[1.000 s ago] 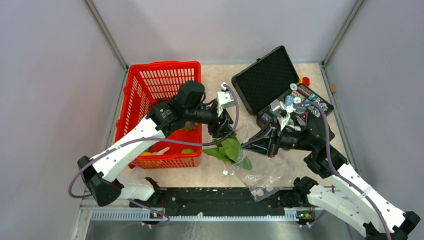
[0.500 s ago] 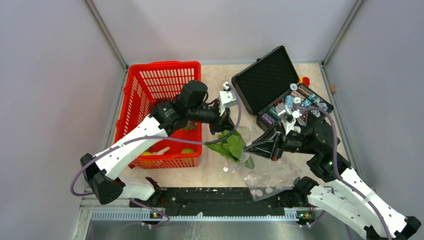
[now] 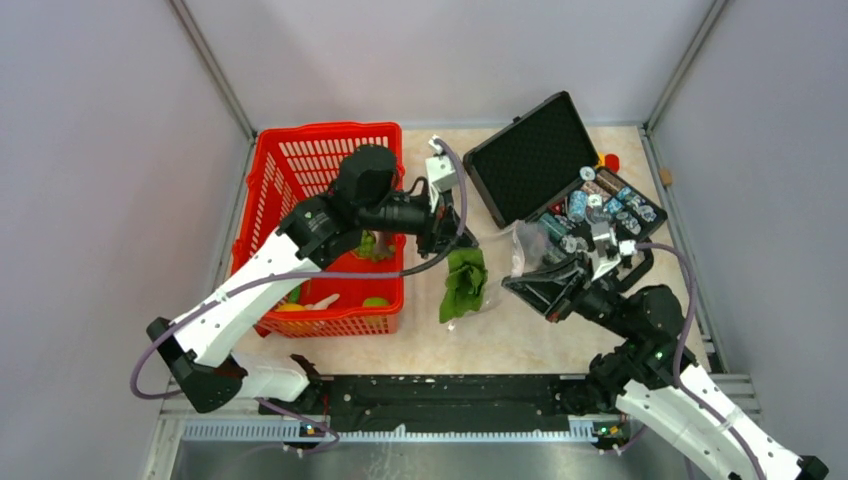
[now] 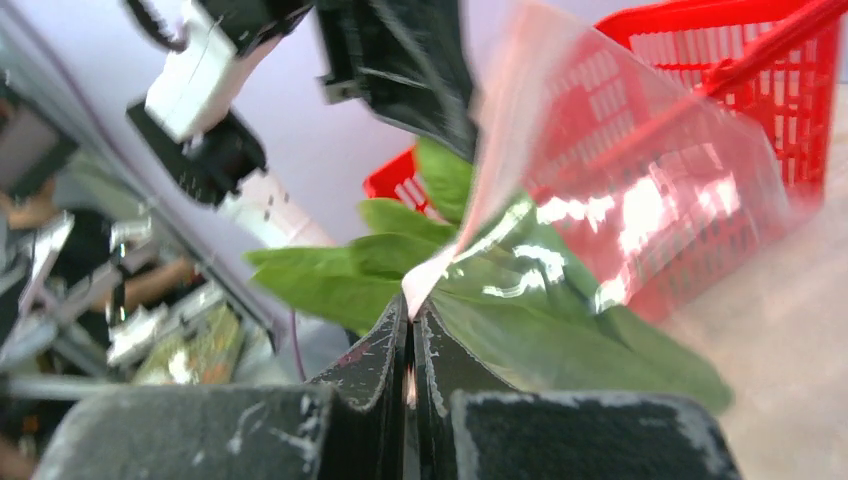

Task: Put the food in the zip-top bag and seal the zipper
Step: Adjust the zipper food storage bag at the center of the board.

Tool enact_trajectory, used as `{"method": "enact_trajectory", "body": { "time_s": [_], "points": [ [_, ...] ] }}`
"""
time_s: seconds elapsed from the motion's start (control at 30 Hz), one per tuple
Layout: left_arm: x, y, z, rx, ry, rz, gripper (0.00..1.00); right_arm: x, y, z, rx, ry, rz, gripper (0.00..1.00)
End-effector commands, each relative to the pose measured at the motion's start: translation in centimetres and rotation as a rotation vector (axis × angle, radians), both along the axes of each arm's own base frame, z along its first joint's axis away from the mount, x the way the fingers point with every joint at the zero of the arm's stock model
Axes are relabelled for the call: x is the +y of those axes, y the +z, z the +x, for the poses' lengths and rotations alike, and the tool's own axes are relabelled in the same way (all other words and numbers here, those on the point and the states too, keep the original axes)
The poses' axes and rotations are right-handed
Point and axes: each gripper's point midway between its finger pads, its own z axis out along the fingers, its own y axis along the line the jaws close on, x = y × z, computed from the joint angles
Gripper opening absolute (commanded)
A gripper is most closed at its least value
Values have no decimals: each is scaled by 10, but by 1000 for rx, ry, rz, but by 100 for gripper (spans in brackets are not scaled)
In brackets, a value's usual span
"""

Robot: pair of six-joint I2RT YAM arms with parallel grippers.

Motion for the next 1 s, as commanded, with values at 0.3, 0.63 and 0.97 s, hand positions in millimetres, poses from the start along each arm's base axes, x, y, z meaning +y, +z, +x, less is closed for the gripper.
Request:
{"method": "enact_trajectory", "body": {
  "time_s": [0.3, 0.63, 0.97],
  "points": [
    [-16, 8, 28, 110, 106, 69, 25, 27, 15, 46, 354, -61, -137, 0],
    [16, 2, 50, 16, 342, 73, 85, 31, 26, 75, 500, -122, 132, 0],
    [70, -23, 54, 17, 534, 78, 93, 19, 40, 70, 443, -163, 103, 0]
  ]
}}
